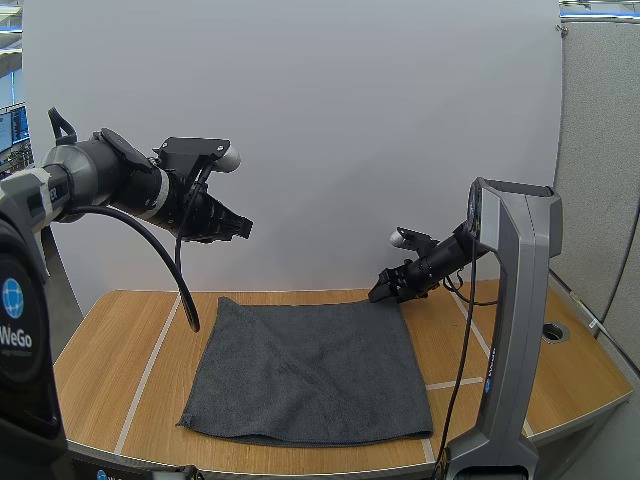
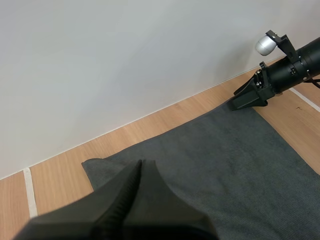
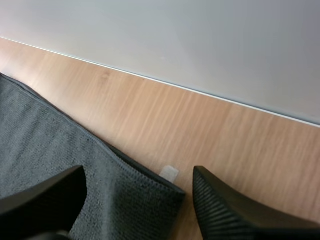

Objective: Fold the towel

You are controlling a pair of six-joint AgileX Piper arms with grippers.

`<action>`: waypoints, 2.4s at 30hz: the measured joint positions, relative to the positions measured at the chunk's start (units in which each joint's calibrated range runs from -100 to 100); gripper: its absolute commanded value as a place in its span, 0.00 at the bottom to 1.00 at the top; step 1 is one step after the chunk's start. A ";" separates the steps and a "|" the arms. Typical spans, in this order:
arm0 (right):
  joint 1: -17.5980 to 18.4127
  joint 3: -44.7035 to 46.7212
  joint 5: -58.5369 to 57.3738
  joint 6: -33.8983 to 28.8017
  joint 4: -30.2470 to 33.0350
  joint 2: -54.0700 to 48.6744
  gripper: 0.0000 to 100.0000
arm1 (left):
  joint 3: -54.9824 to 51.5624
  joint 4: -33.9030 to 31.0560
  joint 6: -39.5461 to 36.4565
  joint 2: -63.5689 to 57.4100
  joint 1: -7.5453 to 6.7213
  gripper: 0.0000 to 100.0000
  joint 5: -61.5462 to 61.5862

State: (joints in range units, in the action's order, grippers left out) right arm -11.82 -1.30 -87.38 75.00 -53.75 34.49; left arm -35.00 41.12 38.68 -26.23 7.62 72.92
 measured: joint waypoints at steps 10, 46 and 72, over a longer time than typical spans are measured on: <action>0.00 -0.67 -0.68 0.39 2.59 0.15 1.00 | 0.00 -0.22 -0.19 0.00 0.00 0.00 0.00; 0.04 -0.15 -11.31 -1.72 -1.77 -9.91 0.00 | -0.21 -3.03 -6.02 -16.57 0.00 0.00 0.29; 13.49 8.69 -11.76 -2.67 -3.71 -16.83 0.00 | -0.32 -20.55 -18.76 -54.80 1.88 0.00 5.84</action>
State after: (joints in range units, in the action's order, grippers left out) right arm 1.67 7.40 -99.14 72.32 -57.47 17.66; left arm -35.32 20.57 19.93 -81.03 9.51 78.76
